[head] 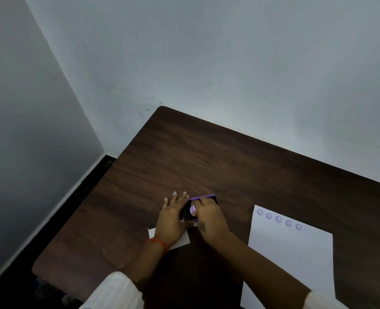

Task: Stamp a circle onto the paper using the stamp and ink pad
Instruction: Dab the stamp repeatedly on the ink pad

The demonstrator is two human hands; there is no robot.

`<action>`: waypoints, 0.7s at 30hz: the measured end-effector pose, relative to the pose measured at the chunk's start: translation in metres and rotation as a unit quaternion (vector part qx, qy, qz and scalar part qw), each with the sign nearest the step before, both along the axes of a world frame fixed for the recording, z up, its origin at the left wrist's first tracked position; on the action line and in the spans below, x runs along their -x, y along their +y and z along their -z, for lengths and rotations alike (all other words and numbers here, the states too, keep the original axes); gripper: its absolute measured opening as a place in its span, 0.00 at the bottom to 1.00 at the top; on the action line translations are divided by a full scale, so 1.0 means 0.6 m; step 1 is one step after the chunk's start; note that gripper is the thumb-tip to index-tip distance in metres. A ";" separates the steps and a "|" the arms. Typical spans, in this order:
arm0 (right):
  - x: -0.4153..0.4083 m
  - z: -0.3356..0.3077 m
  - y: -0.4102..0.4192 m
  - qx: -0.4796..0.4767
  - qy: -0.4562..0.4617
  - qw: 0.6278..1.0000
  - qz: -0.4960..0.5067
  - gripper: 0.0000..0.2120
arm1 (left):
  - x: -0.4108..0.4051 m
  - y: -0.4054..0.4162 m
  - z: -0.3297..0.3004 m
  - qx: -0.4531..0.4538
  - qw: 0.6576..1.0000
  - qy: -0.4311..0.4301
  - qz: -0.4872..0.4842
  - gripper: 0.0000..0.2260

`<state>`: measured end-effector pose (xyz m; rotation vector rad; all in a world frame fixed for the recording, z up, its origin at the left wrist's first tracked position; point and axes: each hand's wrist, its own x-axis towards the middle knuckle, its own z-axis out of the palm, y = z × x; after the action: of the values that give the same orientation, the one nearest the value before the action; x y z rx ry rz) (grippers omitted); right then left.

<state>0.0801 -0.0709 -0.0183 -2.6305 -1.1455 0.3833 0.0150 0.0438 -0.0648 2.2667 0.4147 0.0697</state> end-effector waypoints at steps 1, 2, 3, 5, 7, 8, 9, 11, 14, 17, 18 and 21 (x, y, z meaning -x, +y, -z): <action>0.002 0.000 0.001 -0.001 0.000 1.000 0.005 0.16 | 0.000 0.000 0.000 0.003 1.000 -0.002 -0.002 0.34; 0.001 -0.001 0.001 0.000 0.000 1.000 -0.003 0.17 | 0.000 0.000 0.000 0.007 1.000 -0.004 -0.003 0.34; -0.004 -0.001 -0.001 0.005 0.000 1.000 -0.022 0.18 | 0.000 0.000 0.000 0.011 1.000 -0.003 -0.003 0.35; -0.018 -0.003 -0.007 0.021 0.001 0.997 -0.076 0.19 | 0.000 0.000 -0.001 0.020 1.000 -0.001 -0.002 0.36; -0.026 -0.002 -0.011 0.036 -0.004 0.994 -0.102 0.20 | -0.001 -0.001 -0.003 0.026 1.000 -0.003 -0.006 0.36; -0.026 -0.001 -0.010 0.028 -0.006 0.995 -0.092 0.19 | -0.001 -0.002 -0.004 0.027 1.000 -0.004 -0.007 0.36; -0.023 0.001 -0.010 0.012 -0.006 0.997 -0.074 0.18 | -0.001 -0.002 -0.005 0.028 1.000 -0.005 -0.008 0.36; -0.017 -0.003 -0.005 -0.017 0.008 0.999 -0.040 0.13 | -0.001 -0.002 -0.007 0.032 0.999 -0.007 -0.009 0.35; -0.031 -0.017 0.002 -0.050 0.036 0.998 0.022 0.09 | -0.002 -0.002 -0.011 0.043 0.999 -0.004 -0.008 0.36; -0.037 -0.022 0.011 -0.010 0.019 0.999 -0.031 0.09 | 0.000 -0.001 -0.011 0.047 0.999 -0.004 -0.011 0.36; -0.034 -0.020 0.012 0.009 0.009 0.998 -0.054 0.10 | 0.000 -0.002 -0.011 0.046 0.999 -0.002 -0.011 0.36; -0.023 -0.010 0.012 0.015 -0.016 0.998 -0.060 0.17 | -0.001 -0.002 -0.009 0.043 0.999 -0.002 -0.011 0.36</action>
<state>0.0940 -0.0638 -0.0122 -2.6099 -1.3222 0.3849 0.0156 0.0428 -0.0597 2.1768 0.4311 0.0665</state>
